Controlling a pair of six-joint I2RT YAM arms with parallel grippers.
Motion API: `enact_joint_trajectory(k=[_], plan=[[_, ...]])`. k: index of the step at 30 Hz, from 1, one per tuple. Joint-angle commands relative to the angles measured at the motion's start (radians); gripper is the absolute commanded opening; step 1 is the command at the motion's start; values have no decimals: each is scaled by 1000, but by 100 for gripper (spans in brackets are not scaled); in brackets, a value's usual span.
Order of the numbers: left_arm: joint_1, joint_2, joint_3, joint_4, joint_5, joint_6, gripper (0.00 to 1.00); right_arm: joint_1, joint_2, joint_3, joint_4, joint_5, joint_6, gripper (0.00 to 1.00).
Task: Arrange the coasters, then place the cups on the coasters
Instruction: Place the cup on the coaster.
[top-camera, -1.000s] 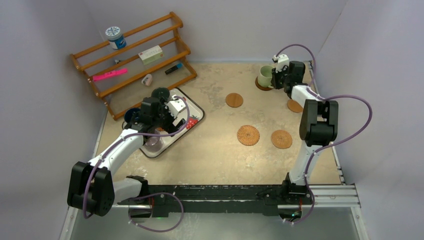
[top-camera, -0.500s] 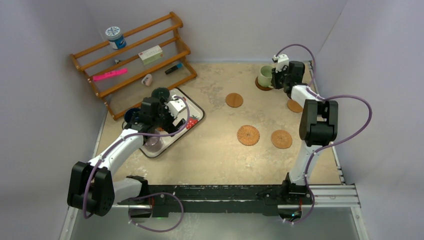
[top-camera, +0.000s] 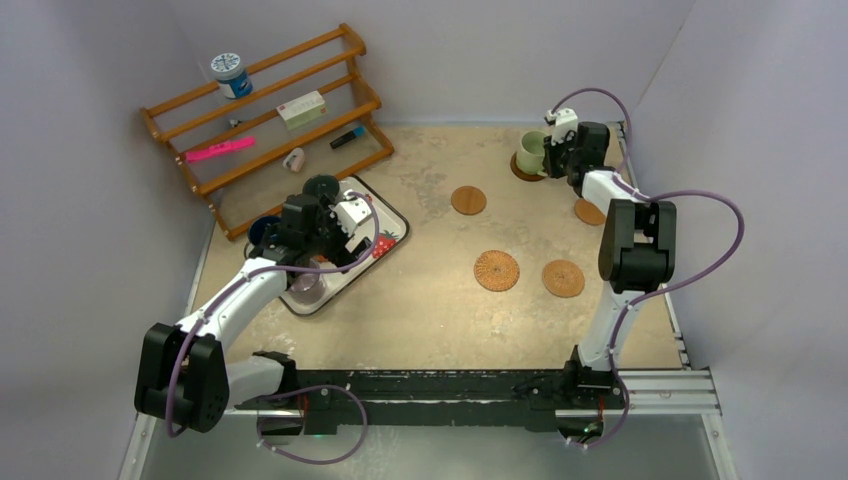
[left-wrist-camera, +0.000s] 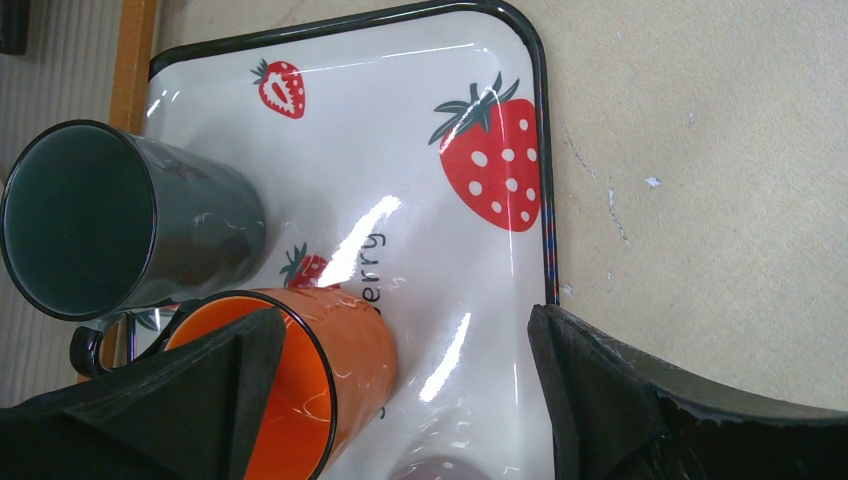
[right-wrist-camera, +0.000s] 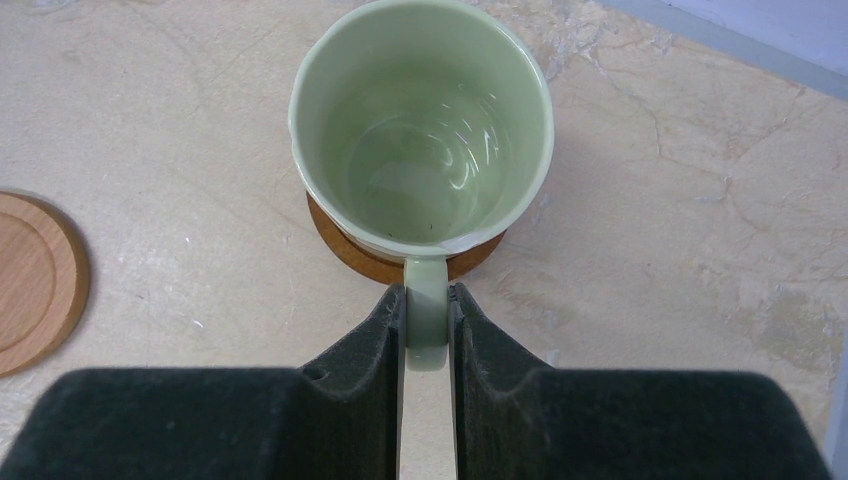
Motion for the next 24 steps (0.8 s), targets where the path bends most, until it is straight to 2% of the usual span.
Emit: enact_joint_trajectory(k=[1,6,16,24], plan=[[11,-5,17,9,24,-7,100,-1,-54,-2,25,26,5,12],[11,-6,17,9,24,-7,100,-1,-45,7,21,24,4,17],[11,-5,18,9,27,-8,100,-2,-56,20,-4,10,5,46],[11,-8,20,6,33,-11,100,-2,-112,22,-63,16,-32,90]])
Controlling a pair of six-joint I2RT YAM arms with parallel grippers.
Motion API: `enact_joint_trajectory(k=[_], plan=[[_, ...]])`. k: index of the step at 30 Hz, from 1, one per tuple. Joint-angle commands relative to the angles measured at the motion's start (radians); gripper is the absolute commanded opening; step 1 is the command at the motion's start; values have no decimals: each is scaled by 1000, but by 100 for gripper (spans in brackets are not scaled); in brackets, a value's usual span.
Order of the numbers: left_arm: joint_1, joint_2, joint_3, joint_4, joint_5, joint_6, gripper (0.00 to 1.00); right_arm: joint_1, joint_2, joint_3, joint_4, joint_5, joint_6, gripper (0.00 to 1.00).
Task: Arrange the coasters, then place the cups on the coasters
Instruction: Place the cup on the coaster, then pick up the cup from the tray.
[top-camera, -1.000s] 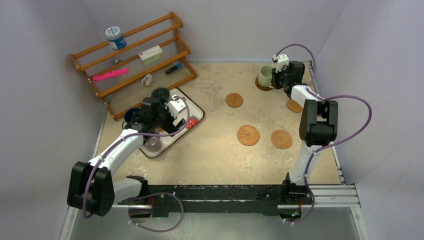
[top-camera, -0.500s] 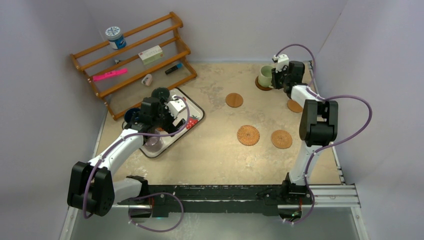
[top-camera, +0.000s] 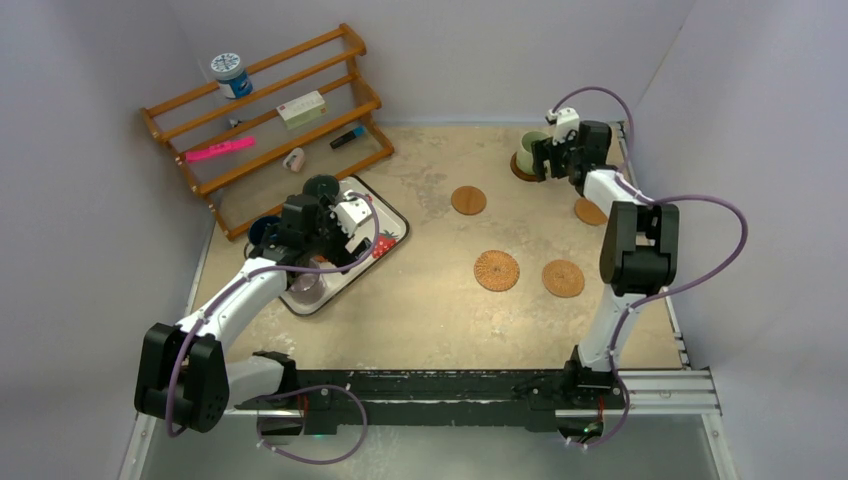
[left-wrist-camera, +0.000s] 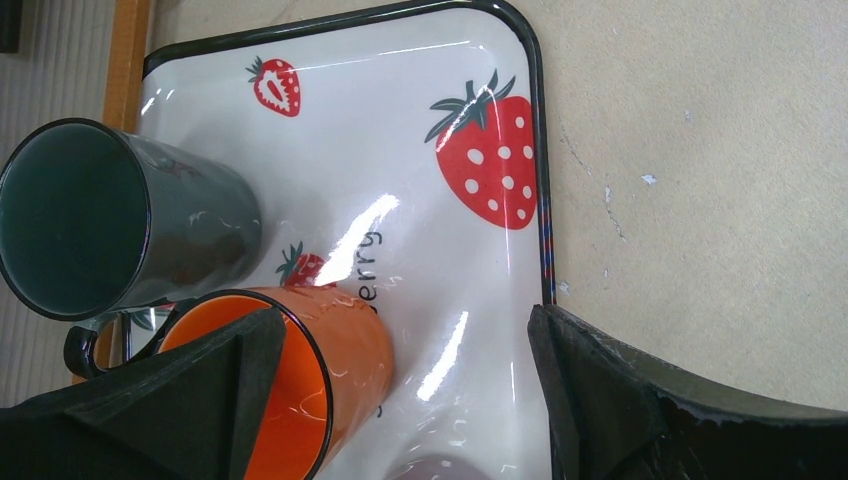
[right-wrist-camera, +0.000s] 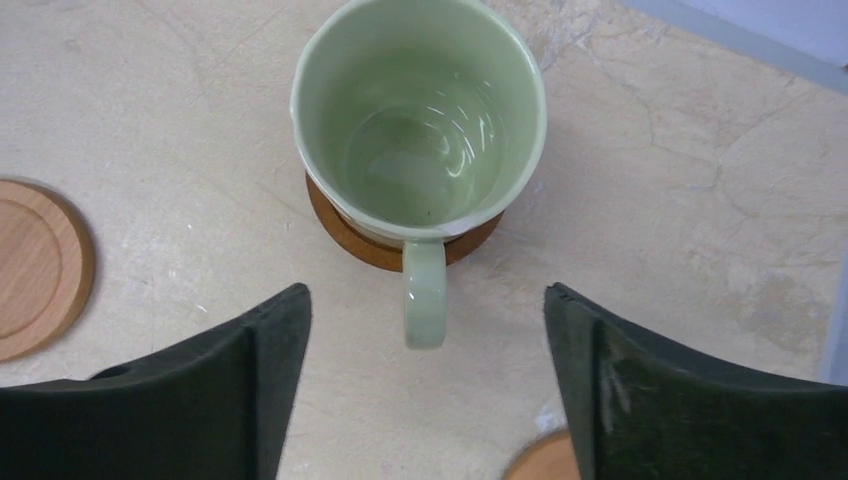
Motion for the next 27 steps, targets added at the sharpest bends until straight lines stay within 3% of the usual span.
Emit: enact_joint_trajectory(k=[1,13,22,27], plan=[[11,-8,20,12,27,-13,100,-2,-108,20,-42,10,-31,95],[11,-22,40,51,-50,-65,100,-2,-394,-105,-258,-70,-122,99],[16,23,164,62,-191,-109,100,-3,-706,-285,-445,-143,-170,99],[80,110,307,-19,-165,-85,100,-3,-847,-361,-506,-171,-163,99]])
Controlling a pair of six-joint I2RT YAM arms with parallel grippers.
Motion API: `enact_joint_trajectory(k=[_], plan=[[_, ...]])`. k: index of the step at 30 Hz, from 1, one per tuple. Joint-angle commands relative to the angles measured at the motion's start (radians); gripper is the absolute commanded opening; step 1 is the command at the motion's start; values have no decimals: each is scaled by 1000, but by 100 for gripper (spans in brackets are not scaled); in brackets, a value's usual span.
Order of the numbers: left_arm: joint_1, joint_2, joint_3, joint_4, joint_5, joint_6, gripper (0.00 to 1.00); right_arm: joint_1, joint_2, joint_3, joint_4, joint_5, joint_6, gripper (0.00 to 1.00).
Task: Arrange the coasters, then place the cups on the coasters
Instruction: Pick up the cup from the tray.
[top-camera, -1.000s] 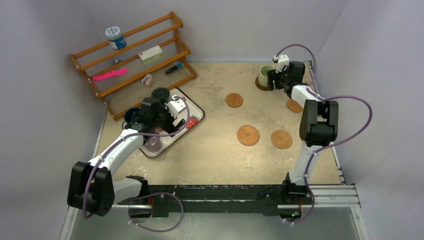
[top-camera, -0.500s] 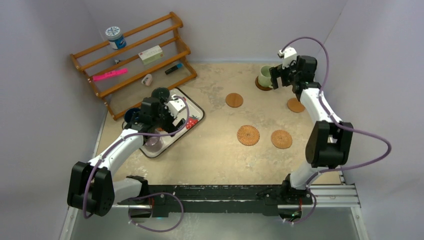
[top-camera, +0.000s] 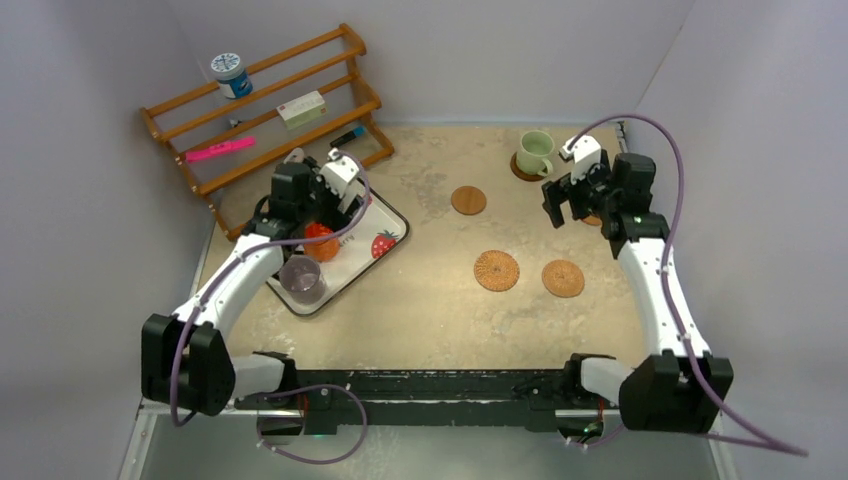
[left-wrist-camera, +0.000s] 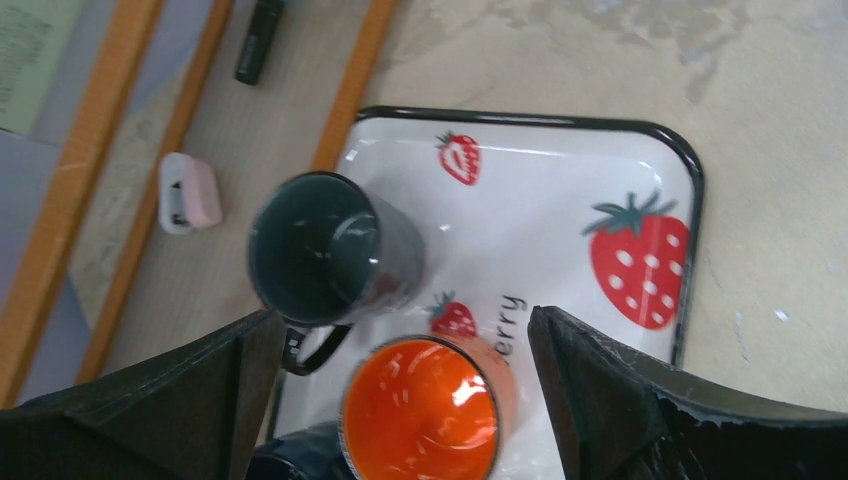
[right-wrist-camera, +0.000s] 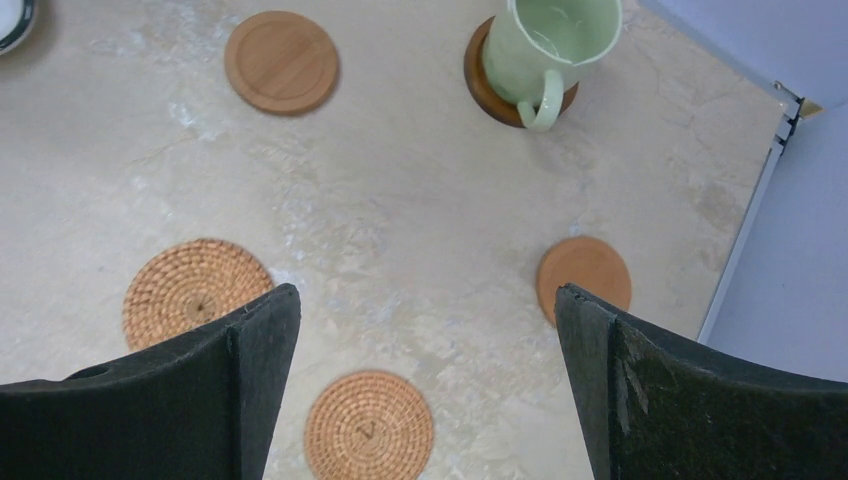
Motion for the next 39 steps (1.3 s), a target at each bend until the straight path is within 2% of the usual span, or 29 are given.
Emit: enact_joint_trajectory(k=[1,7,15,19,25,31,39], plan=[[74,83,153,-35,15,2,100,-2,-109,-59,-82,-51,-11,99],[185,155,268,-65,111,54,100,-2,-182,-114,-182,-90,-55,99],[304,267,383,-164,204,110,100,-2,-287,-258,-162,-108,-74,99],[319,312,390,-166,222,155,100,-2,-309,-332,-144,-141,-84,99],[330,372,397,-163,224,197,100,-2,-307,-369,-118,-101,-91,99],[344,416,414,-198,237,229,99,-2,-313,-357,-118,-59,-80,99],[354,376,358,-229,283,272,98,-2,-351,-321,-151,-40,-50,99]])
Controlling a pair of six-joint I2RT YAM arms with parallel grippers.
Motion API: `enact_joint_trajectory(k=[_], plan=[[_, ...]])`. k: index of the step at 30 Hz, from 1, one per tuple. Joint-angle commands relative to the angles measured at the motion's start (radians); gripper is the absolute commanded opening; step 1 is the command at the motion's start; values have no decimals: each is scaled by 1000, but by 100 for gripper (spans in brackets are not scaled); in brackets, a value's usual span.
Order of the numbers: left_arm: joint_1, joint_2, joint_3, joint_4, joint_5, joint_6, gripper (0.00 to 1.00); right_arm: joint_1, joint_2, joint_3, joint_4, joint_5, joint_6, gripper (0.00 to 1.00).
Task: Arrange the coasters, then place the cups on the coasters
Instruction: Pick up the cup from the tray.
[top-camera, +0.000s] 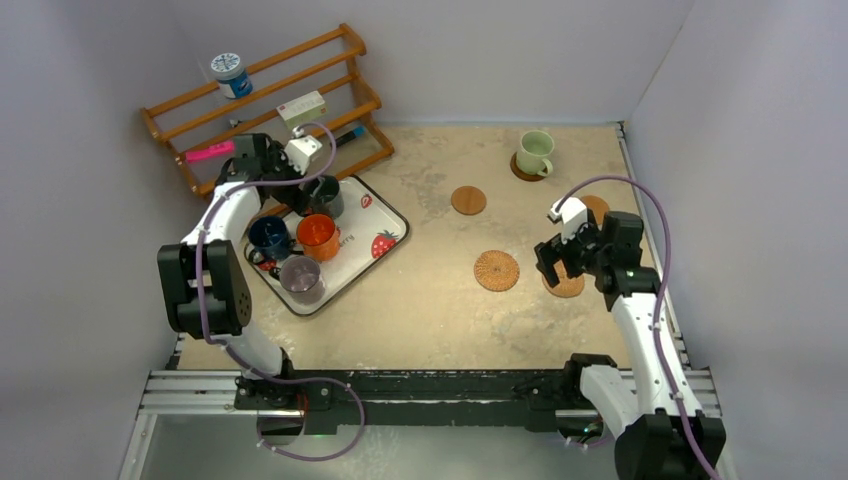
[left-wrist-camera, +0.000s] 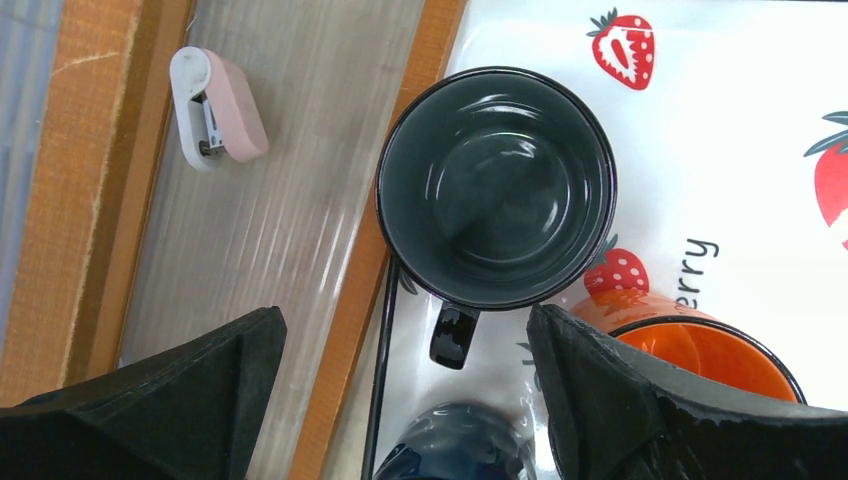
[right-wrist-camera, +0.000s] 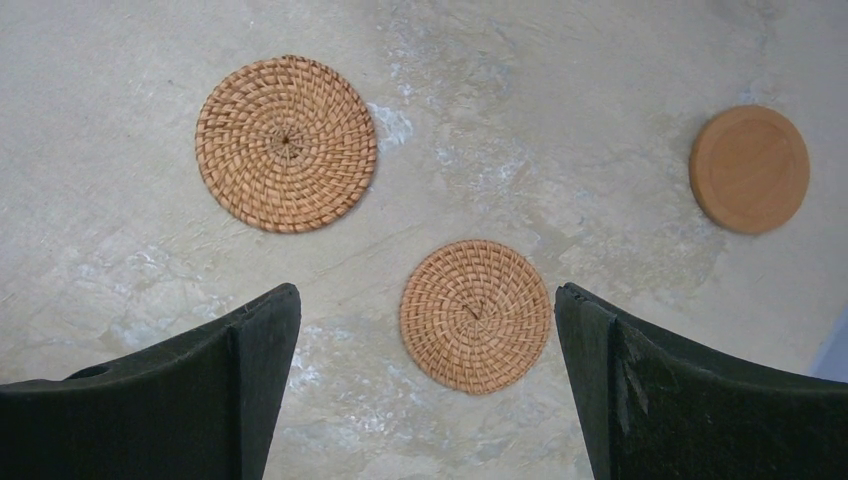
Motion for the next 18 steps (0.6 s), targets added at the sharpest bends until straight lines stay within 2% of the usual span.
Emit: enact_joint_trajectory(k=[1,13,18], plan=[[12,-49,-12,-27,52,53,98,-2,-40,42,-10,17,23,99],[32,-19,-6,-76,29,37,99,-2,-126,-4,1,4,-6,99],[34,-64,-28,-77,25,52,100,-1,-135,-25,5,4,-17,99]])
